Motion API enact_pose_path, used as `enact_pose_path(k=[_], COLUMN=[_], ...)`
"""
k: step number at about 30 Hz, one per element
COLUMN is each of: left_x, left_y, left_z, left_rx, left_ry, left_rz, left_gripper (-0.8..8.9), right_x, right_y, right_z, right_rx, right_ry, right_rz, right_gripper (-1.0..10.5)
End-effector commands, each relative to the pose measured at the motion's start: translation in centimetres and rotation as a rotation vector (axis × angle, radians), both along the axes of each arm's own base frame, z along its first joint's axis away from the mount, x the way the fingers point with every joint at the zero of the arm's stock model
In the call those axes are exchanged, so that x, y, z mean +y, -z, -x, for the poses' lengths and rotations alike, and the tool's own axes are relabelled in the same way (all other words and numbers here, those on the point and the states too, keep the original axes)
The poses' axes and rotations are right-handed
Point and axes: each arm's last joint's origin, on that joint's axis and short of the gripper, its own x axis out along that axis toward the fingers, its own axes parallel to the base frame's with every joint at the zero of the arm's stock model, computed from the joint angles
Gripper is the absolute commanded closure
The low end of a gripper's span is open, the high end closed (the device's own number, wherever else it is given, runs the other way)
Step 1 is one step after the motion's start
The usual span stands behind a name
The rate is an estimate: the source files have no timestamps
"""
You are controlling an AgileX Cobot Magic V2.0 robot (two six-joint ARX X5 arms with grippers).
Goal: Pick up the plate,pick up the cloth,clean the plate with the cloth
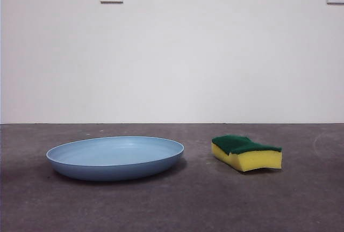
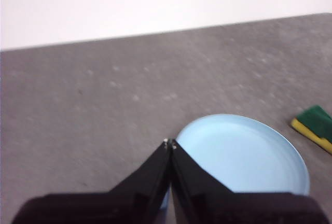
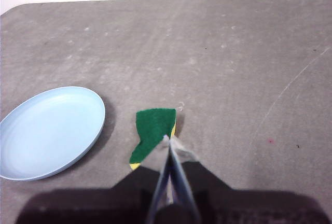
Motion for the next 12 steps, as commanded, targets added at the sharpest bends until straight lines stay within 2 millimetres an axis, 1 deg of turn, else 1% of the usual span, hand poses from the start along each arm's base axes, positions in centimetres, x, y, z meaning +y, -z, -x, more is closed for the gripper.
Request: enact_pose_path(k=[1, 3, 6, 9, 12], left_x=[0.5, 0.9, 1.3, 1.6, 1.8], left_y=[-0.1, 0.2, 1.9, 4.3, 6.8], left_z=[0.2, 0.2, 0.0, -0.1, -0.3], left_rx=[-0.062, -0.125, -0.216, -0.262, -0.264], left_ry=[-0.039, -0.08, -0.113, -0.09, -0.069], left_rz=[-0.019, -0.003, 0.023, 0.038, 0.043], left_gripper=[8.17, 8.17, 8.17, 8.17, 8.17], right_x=[0.0, 0.0, 0.0, 0.0, 0.0], right_y=[0.0, 0.0, 0.0, 0.0, 0.0], right_z=[0.0, 0.0, 0.0, 0.0, 0.0], right_rx=[-0.002, -0.001, -0.001, -0.001, -0.001], right_ry=[0.004, 0.004, 0.003, 0.004, 0.004], right_rz=[-0.011, -0.011, -0.011, -0.01, -0.01], right_gripper=[9.5, 9.5, 9.5, 9.5, 9.5])
